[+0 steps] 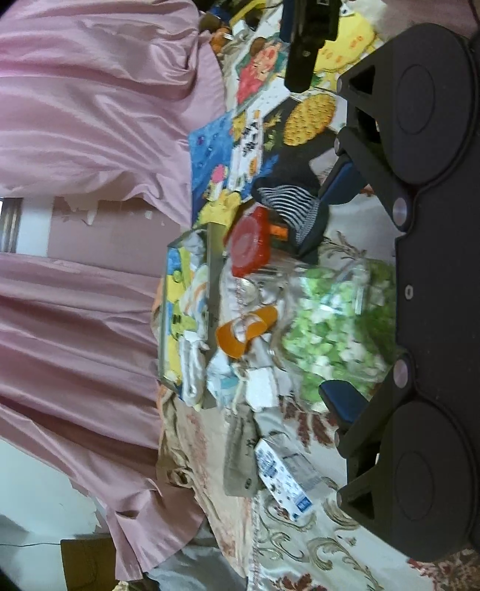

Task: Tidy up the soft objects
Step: 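Withdraw both open tools from the tray back over the pile, then grasp the orange plastic scoop with the left tool while the right tool grasps the striped sock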

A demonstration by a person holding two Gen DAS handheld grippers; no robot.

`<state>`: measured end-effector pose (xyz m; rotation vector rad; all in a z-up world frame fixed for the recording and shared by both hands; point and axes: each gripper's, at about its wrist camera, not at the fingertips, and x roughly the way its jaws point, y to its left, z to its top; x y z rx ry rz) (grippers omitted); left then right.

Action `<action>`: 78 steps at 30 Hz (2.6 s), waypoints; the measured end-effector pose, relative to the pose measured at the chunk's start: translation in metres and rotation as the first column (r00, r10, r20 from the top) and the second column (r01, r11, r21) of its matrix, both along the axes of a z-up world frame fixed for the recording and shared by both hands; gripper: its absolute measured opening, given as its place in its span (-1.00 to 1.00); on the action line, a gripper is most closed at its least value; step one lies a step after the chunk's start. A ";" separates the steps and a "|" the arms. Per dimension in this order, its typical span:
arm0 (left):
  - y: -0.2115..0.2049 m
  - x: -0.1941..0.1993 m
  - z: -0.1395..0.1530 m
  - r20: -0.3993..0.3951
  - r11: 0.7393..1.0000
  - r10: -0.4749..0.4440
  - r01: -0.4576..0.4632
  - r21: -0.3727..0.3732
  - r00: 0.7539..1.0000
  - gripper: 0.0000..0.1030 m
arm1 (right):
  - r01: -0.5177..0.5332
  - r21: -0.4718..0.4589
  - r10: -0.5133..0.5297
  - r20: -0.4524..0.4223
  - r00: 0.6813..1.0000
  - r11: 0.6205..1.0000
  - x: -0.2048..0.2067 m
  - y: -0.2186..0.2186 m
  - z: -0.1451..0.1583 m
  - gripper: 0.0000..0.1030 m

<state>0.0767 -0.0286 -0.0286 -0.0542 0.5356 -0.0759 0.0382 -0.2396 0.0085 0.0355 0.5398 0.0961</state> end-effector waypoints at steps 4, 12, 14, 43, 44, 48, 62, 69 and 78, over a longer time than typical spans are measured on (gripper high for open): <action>-0.001 -0.008 -0.005 -0.035 1.000 0.007 -0.006 0.030 0.999 0.96 | -0.022 -0.013 0.021 -0.032 0.999 1.000 0.006 0.008 -0.003 0.99; -0.007 -0.007 -0.009 -0.070 0.997 0.017 -0.012 0.078 0.997 0.96 | -0.060 -0.032 0.057 -0.090 0.994 0.998 0.015 0.016 -0.009 0.99; -0.006 -0.006 -0.010 -0.077 0.996 0.024 -0.017 0.084 0.997 0.96 | -0.065 -0.037 0.061 -0.110 0.992 0.997 0.019 0.017 -0.012 0.99; 0.008 0.030 0.001 -0.011 0.992 0.120 -0.120 0.047 0.993 0.97 | -0.132 -0.106 0.127 -0.054 0.990 0.986 0.072 0.046 -0.036 0.99; 0.009 0.035 0.004 0.002 0.991 0.118 -0.118 0.056 0.993 0.97 | -0.138 -0.123 0.133 -0.045 0.990 0.983 0.076 0.048 -0.037 0.99; 0.012 0.060 0.011 0.019 0.992 0.101 -0.103 0.080 0.995 0.98 | -0.153 -0.146 0.152 -0.020 0.988 0.977 0.089 0.054 -0.042 0.99; 0.027 0.173 0.001 -0.126 0.998 -0.059 0.063 0.028 0.990 0.86 | -0.223 -0.237 0.220 -0.037 0.975 0.946 0.141 0.081 -0.070 0.99; 0.035 0.222 -0.010 -0.234 0.992 -0.123 0.123 -0.018 0.964 0.57 | -0.254 -0.249 0.239 -0.091 0.967 0.935 0.165 0.088 -0.087 0.99; 0.055 0.249 -0.037 -0.318 0.978 -0.168 0.116 -0.175 0.933 0.05 | -0.256 -0.277 0.223 -0.144 0.964 0.926 0.173 0.097 -0.103 0.93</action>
